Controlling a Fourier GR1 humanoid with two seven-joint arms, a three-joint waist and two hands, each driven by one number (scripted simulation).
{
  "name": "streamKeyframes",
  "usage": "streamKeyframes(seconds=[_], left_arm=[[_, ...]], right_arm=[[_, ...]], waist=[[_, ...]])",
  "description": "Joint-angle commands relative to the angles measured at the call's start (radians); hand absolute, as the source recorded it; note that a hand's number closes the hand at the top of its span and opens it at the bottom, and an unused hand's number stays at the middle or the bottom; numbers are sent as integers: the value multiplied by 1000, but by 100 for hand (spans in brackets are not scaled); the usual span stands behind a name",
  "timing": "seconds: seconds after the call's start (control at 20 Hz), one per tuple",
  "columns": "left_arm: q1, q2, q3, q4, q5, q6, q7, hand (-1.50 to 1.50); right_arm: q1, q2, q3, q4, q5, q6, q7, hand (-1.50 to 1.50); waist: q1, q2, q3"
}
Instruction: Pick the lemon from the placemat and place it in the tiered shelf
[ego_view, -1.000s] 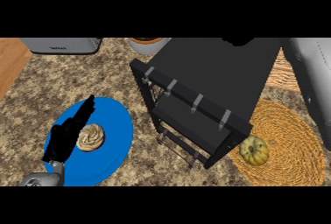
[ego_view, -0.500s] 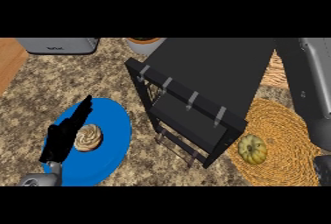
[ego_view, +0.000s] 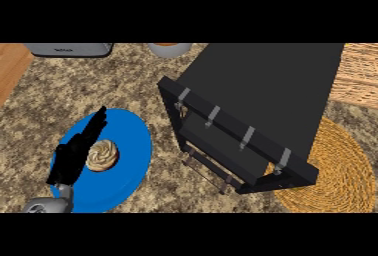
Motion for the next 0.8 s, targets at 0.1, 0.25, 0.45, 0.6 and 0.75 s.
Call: streamKeyframes(seconds=[0.1, 0.25, 0.45, 0.6, 0.75], left_arm=[[30, -41, -32, 60, 12, -26, 15, 0], [-35, -67, -37, 83, -25, 18, 18, 0], [32, -60, -51, 40, -19, -10, -11, 0], [-3, -34, -33, 23, 3, -43, 39, 0], [22, -31, -29, 39, 1, -48, 10, 0]], right_arm=[[68, -189, -76, 164, -19, 154, -121, -150], [85, -254, -97, 219, -33, 264, -205, -150], [82, -347, -89, 282, -6, 357, -247, -150], [79, -340, -75, 311, 22, 363, -324, -150], [109, -391, -56, 337, 48, 443, -358, -150]], waist=[[7, 23, -7], [5, 28, -6], [29, 29, -5], [44, 32, -4], [44, 34, -4]])
